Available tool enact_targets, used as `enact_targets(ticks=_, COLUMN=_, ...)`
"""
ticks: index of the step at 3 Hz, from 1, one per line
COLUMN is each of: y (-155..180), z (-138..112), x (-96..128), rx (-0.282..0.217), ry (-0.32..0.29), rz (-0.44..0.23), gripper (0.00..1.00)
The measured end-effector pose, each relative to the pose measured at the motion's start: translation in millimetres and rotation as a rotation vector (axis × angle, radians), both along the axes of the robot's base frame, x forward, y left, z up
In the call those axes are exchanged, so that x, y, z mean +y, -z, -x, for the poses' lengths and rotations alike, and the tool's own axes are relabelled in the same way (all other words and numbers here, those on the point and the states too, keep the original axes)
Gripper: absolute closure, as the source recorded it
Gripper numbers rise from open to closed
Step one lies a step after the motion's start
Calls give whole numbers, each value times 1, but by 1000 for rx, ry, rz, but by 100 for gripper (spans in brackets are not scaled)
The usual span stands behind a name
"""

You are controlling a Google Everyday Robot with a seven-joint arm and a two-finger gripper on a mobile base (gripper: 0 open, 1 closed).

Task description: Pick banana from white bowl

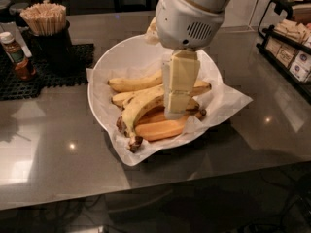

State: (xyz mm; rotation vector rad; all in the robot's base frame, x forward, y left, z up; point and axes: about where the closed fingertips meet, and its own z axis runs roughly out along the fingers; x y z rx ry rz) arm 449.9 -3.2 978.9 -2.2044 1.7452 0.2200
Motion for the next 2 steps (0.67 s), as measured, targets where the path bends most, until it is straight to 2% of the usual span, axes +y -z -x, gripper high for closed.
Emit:
enact_targets(ticks=1, y=22, z=-3, x=9, rx=38, ry=-9, rz=23, gripper=0)
enact_targets(ticks=2, y=19, z=-4, x=11, rx=26, ry=-7, rz=16, gripper=0)
